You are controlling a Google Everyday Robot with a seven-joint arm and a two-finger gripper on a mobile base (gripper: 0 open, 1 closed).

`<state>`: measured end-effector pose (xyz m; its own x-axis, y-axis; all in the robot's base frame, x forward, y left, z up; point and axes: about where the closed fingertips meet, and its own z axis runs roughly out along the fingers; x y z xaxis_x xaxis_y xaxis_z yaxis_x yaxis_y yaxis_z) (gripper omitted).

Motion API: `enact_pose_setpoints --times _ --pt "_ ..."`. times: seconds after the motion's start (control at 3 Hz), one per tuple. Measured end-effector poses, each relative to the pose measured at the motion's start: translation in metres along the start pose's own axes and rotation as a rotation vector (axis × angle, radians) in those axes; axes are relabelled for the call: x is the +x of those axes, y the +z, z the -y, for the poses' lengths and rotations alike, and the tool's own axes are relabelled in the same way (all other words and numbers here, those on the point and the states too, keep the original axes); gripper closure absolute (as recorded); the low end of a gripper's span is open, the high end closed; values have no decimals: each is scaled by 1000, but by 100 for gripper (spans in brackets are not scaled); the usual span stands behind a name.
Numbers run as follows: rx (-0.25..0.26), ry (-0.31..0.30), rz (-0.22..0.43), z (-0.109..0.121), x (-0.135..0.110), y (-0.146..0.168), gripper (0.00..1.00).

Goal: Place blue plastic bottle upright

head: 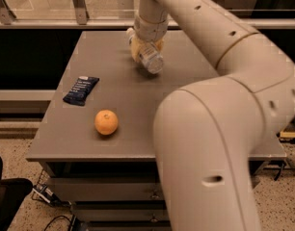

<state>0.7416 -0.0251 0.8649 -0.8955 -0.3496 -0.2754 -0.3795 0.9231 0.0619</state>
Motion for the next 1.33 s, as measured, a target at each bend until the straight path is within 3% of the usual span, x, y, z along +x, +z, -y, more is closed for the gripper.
enact_pose_setpoints --times 0.33,0.67,1.0,1.33 --pt "-45 -87 209 11 -9 -53 100" --pt "-135 -188 427 16 -15 -94 100" --pt "-260 -228 635 26 -26 -117 100" --pt "-434 -201 847 52 -33 -114 100"
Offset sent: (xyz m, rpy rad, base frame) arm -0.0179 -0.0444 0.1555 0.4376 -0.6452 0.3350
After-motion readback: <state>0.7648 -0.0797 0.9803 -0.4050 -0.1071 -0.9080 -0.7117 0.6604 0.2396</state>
